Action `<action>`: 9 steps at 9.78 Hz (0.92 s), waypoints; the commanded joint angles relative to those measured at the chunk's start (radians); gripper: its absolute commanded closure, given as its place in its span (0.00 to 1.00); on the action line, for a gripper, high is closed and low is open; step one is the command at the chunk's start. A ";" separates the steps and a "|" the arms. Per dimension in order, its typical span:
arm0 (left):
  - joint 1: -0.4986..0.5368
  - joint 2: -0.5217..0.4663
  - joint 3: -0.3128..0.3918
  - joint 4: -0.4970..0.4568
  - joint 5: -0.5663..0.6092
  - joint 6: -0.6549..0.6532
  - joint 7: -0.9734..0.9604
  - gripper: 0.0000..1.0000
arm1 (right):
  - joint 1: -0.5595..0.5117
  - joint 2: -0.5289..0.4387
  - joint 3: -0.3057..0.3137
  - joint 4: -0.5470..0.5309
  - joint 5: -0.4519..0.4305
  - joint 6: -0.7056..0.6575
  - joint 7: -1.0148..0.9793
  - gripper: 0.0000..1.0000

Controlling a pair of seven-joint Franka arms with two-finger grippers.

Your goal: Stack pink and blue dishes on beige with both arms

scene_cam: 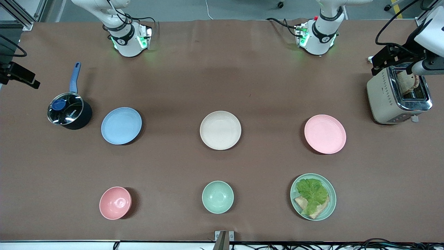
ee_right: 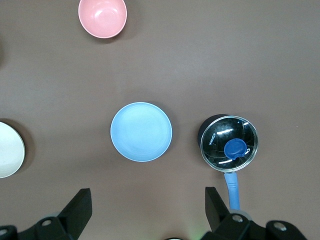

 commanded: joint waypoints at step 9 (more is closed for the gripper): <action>0.104 0.229 0.002 -0.154 -0.013 0.315 0.158 0.00 | -0.011 0.024 -0.118 -0.356 0.148 0.278 -0.269 0.00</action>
